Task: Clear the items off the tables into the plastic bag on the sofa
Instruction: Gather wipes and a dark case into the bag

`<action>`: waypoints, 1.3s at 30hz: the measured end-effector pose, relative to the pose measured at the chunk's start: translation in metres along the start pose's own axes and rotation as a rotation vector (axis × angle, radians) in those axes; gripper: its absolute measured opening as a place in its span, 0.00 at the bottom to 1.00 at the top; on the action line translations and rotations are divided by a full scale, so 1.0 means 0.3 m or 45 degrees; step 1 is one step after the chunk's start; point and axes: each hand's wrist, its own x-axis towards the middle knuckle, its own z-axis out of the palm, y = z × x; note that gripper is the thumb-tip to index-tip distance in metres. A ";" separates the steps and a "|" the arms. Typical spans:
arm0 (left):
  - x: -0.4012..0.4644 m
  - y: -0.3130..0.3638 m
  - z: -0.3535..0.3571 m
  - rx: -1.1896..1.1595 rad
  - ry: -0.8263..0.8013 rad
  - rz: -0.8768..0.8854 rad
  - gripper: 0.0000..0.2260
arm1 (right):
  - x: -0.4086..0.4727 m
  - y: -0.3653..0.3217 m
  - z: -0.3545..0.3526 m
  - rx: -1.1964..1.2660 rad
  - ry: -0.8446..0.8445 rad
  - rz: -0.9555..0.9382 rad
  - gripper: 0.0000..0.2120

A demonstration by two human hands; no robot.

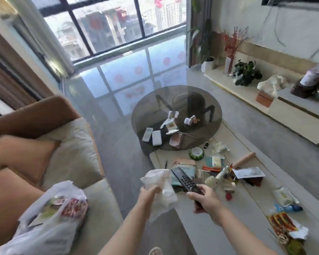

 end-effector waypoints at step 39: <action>0.262 -0.040 -1.703 -0.785 0.886 -0.240 0.35 | 0.499 -0.086 2.002 -1.302 -0.775 0.031 0.10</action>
